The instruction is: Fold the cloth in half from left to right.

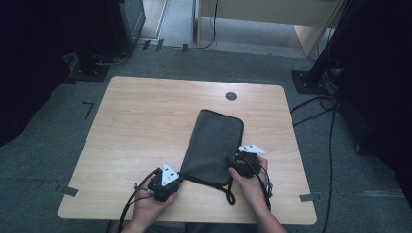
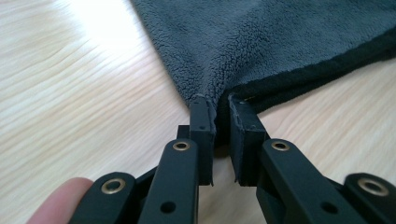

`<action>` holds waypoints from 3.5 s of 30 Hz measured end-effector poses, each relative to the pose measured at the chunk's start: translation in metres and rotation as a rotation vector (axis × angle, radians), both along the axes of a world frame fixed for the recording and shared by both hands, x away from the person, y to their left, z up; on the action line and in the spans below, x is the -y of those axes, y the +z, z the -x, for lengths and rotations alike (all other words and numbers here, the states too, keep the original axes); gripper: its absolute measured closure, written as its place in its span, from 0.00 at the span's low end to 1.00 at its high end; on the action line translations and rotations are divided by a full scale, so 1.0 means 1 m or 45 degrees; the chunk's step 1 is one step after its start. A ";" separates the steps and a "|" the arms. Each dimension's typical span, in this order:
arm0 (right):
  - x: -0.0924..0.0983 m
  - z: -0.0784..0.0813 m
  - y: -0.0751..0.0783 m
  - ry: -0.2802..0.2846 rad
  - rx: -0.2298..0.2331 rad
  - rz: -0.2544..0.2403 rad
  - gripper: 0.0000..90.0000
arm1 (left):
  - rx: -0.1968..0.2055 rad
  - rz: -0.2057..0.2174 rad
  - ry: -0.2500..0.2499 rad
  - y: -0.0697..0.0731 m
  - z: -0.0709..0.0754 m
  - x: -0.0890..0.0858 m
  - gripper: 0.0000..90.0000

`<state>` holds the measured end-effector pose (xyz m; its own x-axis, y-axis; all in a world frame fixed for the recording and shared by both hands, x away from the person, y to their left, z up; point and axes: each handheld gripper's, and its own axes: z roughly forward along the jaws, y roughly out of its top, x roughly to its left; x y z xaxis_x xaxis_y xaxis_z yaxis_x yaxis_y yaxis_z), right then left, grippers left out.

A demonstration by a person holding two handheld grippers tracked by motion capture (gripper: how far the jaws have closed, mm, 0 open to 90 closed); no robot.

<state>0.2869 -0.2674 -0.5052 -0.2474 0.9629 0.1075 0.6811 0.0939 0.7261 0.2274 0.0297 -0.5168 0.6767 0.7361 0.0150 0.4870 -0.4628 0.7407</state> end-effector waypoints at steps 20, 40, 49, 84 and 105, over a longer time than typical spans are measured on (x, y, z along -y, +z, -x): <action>-0.029 -0.117 -0.004 -0.090 -0.051 0.037 0.85 | -0.011 0.026 0.044 -0.001 0.024 -0.033 0.90; -0.046 -0.142 0.006 -0.065 0.025 -0.008 0.59 | -0.095 0.182 0.004 0.001 0.017 -0.046 0.57; -0.022 -0.034 0.007 0.066 -0.007 -0.073 0.56 | -0.074 0.232 0.050 0.004 0.008 -0.063 0.56; -0.031 0.062 0.004 0.132 -0.016 -0.153 0.78 | -0.040 0.295 0.143 0.007 -0.014 -0.056 0.55; -0.038 0.075 -0.007 0.130 -0.035 0.061 0.61 | -0.055 0.071 0.057 -0.001 -0.002 -0.043 0.51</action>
<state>0.2117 -0.2293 -0.5126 -0.3420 0.9371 0.0700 0.6857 0.1980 0.7005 0.2291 0.0729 -0.5175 0.6425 0.7643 -0.0554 0.5385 -0.3988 0.7423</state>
